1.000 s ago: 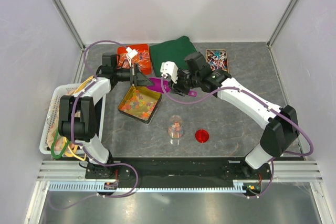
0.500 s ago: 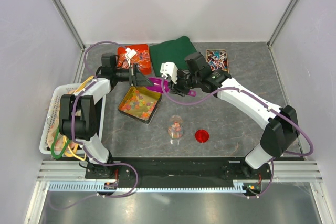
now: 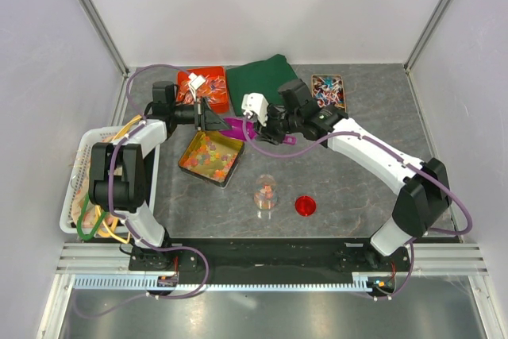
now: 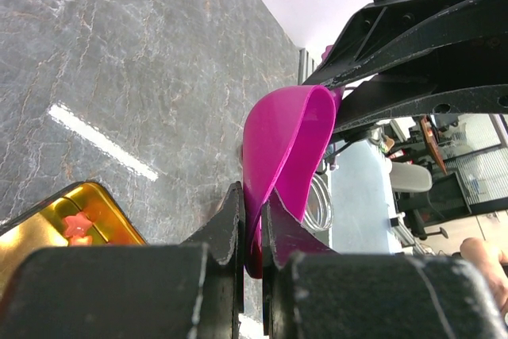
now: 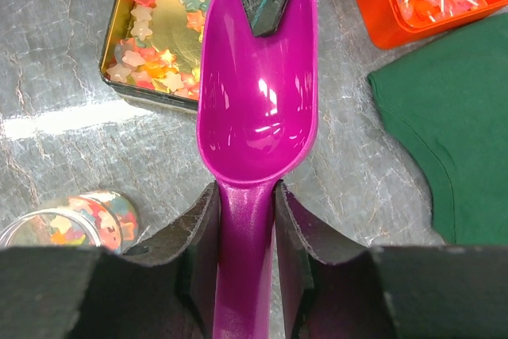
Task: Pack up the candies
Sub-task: Adjust the spatula.
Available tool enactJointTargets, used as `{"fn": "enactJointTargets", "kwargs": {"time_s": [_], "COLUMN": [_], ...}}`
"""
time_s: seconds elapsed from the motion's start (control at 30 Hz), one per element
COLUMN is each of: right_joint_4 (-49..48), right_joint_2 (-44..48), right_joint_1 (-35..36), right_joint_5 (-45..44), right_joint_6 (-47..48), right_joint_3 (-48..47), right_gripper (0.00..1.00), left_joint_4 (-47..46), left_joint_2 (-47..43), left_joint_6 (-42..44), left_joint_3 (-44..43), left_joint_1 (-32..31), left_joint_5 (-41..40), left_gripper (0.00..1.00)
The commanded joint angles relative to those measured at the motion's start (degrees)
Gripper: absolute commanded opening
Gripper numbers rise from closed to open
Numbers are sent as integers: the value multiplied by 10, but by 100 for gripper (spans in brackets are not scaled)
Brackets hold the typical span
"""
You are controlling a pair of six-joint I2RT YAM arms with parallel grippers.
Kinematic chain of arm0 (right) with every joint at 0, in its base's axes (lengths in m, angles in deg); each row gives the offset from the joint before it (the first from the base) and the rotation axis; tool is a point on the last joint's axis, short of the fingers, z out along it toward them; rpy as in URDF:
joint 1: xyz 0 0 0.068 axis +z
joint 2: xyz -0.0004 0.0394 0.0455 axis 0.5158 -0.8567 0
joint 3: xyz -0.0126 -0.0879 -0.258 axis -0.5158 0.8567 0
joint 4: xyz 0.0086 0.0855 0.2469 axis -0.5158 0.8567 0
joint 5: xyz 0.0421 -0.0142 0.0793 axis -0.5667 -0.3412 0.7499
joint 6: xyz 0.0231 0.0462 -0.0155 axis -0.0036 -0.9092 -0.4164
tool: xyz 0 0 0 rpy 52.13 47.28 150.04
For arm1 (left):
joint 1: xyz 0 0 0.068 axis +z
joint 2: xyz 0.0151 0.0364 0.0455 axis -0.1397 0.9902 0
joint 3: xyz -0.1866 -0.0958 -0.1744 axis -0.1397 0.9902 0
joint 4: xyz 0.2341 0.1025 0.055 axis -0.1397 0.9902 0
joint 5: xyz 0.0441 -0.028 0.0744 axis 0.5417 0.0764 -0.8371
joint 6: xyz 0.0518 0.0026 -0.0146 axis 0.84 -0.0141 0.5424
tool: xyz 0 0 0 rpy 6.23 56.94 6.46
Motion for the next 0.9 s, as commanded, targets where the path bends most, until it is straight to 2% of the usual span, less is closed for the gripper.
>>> {"fn": "enactJointTargets", "kwargs": {"time_s": [0.0, 0.23, 0.33, 0.43, 0.53, 0.87], "right_joint_4": [-13, -7, 17, 18, 13, -9], "right_joint_2": [-21, -28, -25, -21, -24, -34], "right_joint_1": [23, 42, 52, 63, 70, 93], "right_joint_5": [7, -29, -47, -63, -70, -92], "right_joint_6": [-14, 10, 54, 68, 69, 76], "right_joint_3": [-11, -4, -1, 6, 11, 27], "right_gripper": [0, 0, 0, 12, 18, 22], "left_joint_4": [-38, -42, -50, -59, -62, -64], "left_joint_2": [-3, -2, 1, 4, 4, 4], "left_joint_6": [-29, -32, -38, -46, -51, -52], "left_joint_3": [-1, 2, 3, 5, 6, 7], "left_joint_1": [-3, -1, 2, 3, 3, 4], "left_joint_5": [38, 39, 40, 40, 41, 40], "left_gripper": [2, 2, 2, 2, 2, 2]}}
